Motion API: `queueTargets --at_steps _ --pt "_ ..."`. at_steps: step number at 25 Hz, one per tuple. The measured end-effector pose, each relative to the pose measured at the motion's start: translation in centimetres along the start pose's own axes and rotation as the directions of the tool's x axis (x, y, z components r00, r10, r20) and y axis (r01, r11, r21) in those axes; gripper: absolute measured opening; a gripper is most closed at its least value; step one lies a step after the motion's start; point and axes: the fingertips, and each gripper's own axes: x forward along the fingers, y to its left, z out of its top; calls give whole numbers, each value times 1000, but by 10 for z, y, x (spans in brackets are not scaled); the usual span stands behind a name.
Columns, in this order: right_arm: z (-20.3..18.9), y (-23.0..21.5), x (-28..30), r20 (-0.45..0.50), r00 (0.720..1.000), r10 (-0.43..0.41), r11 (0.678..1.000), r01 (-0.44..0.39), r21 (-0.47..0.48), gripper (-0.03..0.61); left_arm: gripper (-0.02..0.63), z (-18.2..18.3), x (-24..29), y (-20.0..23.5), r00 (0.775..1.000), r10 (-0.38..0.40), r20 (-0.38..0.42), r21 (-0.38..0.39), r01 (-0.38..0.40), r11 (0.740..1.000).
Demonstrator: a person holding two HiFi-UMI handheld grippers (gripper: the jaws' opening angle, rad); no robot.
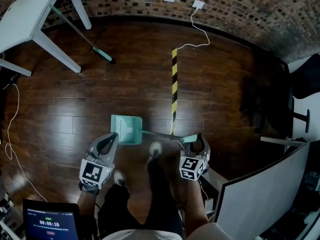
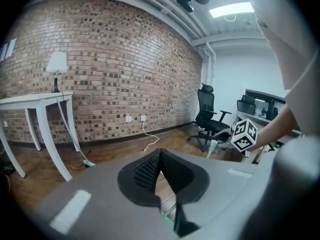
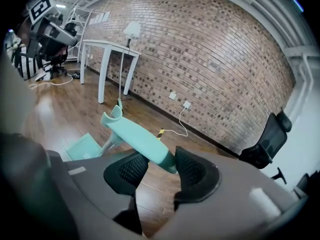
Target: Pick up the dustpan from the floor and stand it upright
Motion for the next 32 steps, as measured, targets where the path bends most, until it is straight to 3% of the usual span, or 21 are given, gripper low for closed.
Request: queueTargets --at_steps 8,15,21,28,30,32 --pt "51 27 -34 -49 999 19 977 -29 -210 193 2 59 -36 12 999 48 22 23 -48 999" --pt "76 87 -57 -84 985 152 924 -171 -342 229 2 79 -74 19 996 80 37 32 -82 996" --pt "73 102 -68 -135 959 248 897 -280 -342 239 2 85 -96 12 994 92 65 22 -94 995" --pt "86 74 -114 -99 959 265 927 -282 -247 178 2 106 -130 -9 996 64 61 44 -67 997" --pt "88 73 -126 -89 952 293 938 -305 -164 158 2 111 -140 -8 995 69 71 50 -72 996" --pt "96 67 -145 -57 949 311 949 -313 -33 78 2 125 -152 -8 994 64 92 63 -70 996"
